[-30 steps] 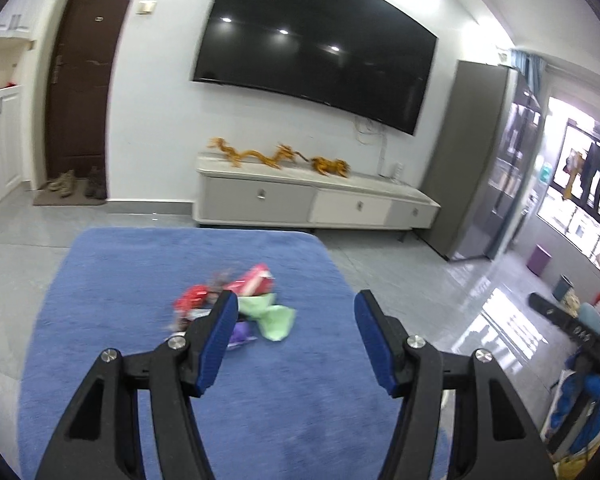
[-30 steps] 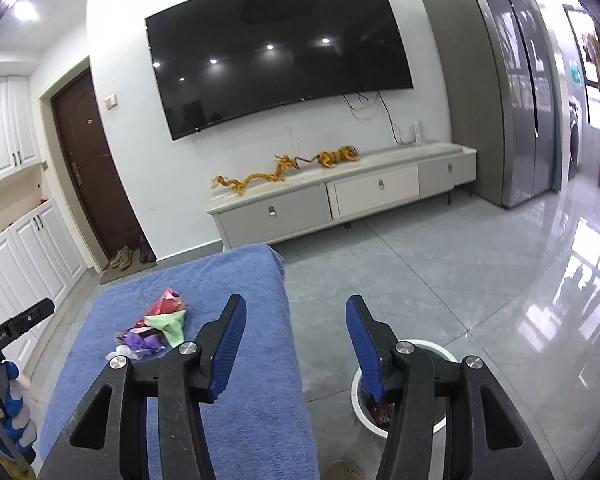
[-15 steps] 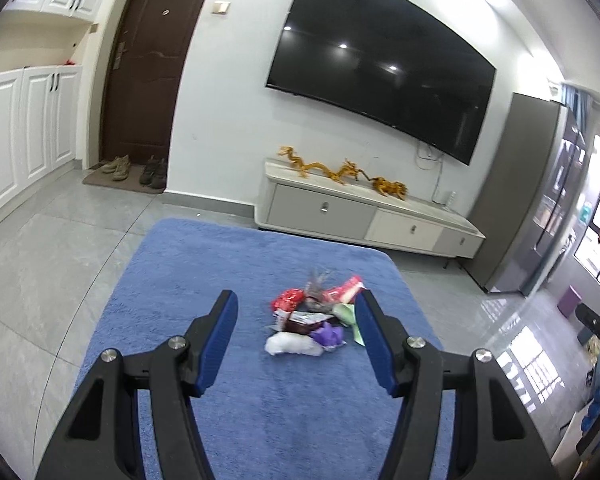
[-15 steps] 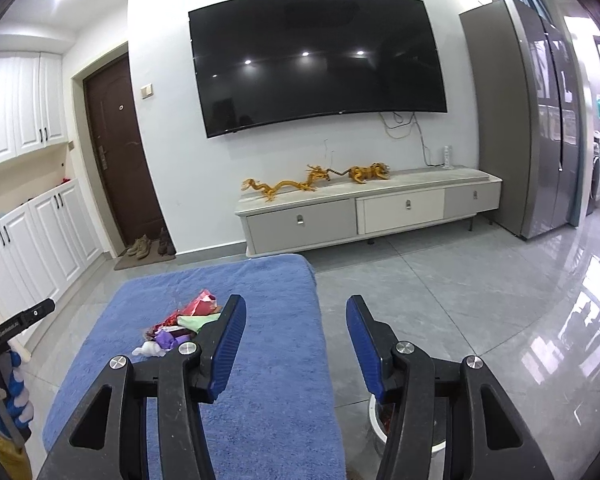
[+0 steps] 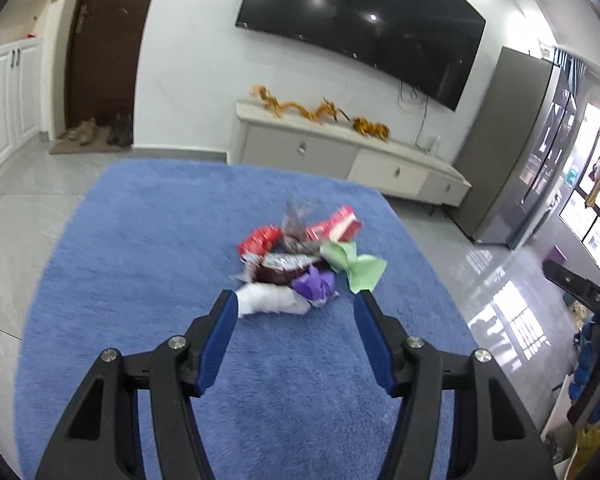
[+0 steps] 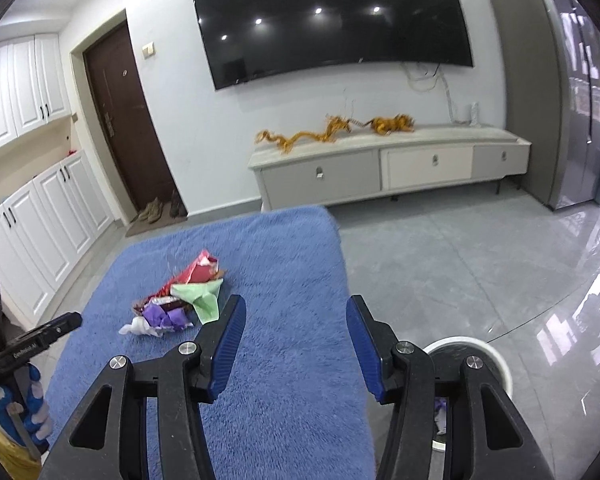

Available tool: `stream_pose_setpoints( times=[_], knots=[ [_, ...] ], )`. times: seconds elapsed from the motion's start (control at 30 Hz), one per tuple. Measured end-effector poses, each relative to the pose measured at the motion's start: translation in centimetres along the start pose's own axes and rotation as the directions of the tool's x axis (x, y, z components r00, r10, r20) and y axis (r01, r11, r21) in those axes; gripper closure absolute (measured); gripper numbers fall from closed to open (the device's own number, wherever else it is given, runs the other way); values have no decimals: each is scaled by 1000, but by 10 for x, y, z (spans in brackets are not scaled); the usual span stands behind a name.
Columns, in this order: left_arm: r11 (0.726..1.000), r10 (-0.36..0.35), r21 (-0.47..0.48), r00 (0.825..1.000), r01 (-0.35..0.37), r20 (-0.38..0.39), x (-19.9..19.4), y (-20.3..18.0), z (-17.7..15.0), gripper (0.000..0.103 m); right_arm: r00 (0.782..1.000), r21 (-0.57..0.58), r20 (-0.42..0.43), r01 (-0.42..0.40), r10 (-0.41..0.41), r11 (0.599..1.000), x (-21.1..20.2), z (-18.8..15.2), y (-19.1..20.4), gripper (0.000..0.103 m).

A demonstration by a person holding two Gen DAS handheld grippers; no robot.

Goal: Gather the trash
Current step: 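Move both open grippers back to the remaining trash pile, then grasp a purple wrapper with the left gripper while the right gripper grasps the green wrapper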

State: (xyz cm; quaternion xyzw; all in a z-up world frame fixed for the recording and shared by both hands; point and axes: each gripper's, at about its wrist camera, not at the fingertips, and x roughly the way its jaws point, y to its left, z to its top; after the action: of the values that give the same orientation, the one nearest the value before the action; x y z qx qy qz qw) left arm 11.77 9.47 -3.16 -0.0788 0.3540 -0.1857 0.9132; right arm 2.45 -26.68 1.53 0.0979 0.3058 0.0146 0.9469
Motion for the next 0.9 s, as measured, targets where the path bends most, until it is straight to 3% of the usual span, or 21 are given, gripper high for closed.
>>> stream_pose_setpoints(
  times=[0.27,0.63,0.83,0.9],
  knots=[
    [1000,-28,8,996,29,-85,59,-2,1,53,990,-19,-100,-100,98,995,74,-1,16,53],
    [997,-58,41,988,64,-144,104,-12,5,59,934,-38,-238,-285,268,958,174,-7,72,53],
    [997,-56,49,984,66,-171,121,-15,7,67,910,-42,-287,-326,301,945,207,-9,92,54],
    [997,-65,37,982,73,-178,126,-15,7,72,906,-43,-293,-331,305,943,210,-10,95,63]
  ],
)
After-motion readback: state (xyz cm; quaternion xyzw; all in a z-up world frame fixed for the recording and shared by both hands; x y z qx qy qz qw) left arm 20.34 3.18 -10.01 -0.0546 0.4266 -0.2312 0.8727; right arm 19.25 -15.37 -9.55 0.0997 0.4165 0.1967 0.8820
